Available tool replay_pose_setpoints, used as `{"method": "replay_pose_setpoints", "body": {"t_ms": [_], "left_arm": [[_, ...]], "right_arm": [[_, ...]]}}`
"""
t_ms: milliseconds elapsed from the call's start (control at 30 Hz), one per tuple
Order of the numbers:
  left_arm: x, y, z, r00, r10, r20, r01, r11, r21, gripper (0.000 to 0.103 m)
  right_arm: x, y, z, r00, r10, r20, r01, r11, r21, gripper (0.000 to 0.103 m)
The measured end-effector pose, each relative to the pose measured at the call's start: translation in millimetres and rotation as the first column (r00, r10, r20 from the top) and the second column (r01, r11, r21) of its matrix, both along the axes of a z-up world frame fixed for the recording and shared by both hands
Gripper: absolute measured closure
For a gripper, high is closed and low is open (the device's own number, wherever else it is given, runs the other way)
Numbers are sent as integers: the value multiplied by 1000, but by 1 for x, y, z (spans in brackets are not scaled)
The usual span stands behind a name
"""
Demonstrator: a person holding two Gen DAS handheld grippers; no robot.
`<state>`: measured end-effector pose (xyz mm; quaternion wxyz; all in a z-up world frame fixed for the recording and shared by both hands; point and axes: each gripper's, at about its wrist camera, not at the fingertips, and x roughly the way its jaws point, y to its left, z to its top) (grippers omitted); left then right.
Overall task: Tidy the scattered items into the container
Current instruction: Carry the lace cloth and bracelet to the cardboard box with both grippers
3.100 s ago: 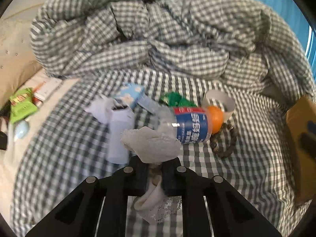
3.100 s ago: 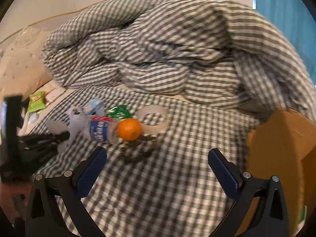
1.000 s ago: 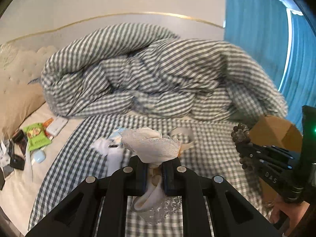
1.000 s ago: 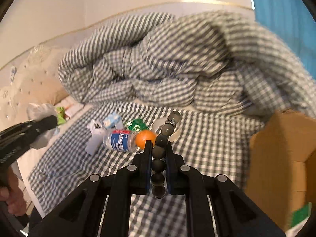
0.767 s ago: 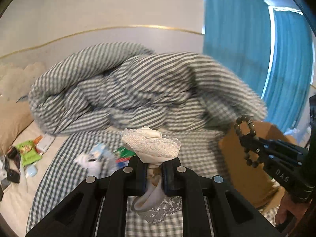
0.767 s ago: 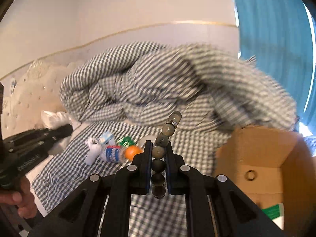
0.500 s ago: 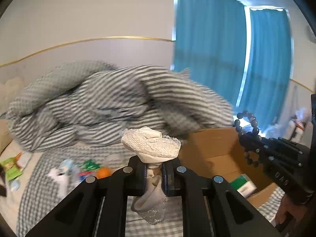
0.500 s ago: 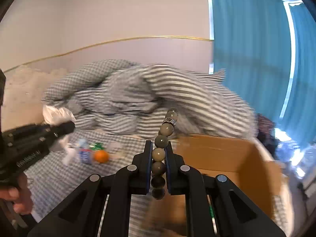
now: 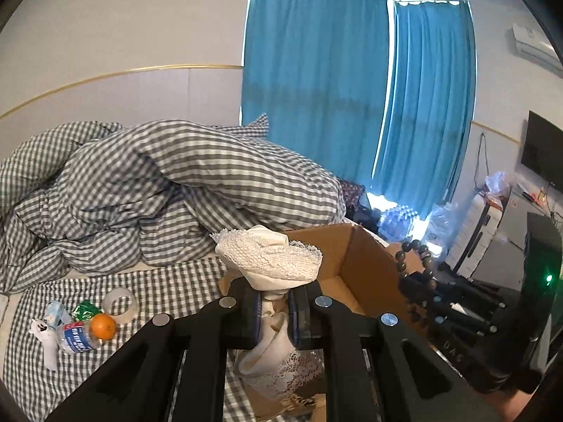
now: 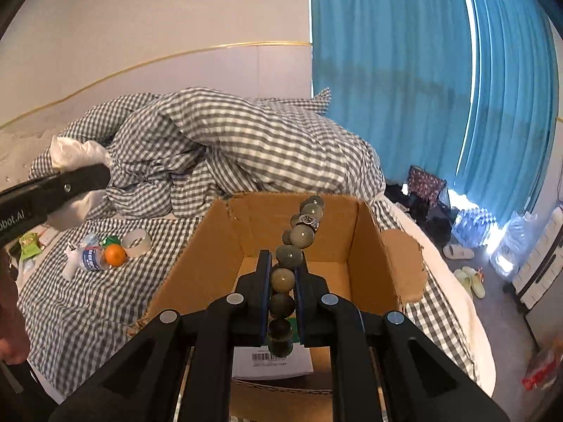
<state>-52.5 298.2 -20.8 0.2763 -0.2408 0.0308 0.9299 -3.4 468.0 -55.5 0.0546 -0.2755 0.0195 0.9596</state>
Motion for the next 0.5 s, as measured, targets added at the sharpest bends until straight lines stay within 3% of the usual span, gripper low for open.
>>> {"method": "replay_pose_setpoints", "body": {"t_ms": [267, 333, 367, 400, 500], "left_arm": [[-3, 12, -4, 1000, -9, 9, 9, 1000, -14, 91], [-2, 14, -4, 1000, -12, 10, 12, 1000, -17, 91], [-1, 15, -4, 1000, -12, 9, 12, 1000, -18, 91], [-1, 15, -4, 1000, -12, 9, 12, 1000, -17, 91], [-1, 17, -4, 1000, -14, 11, 14, 1000, -16, 91]], "right_arm": [[-6, 8, -15, 997, -7, 70, 6, 1000, 11, 92], [-10, 9, -19, 994, -34, 101, 32, 999, 20, 68], [-9, 11, -19, 994, -49, 95, 48, 999, 21, 21], [-4, 13, -16, 995, -65, 70, 64, 998, 12, 1], [14, 19, -9, 995, -96, -3, 96, 995, -10, 0]]}}
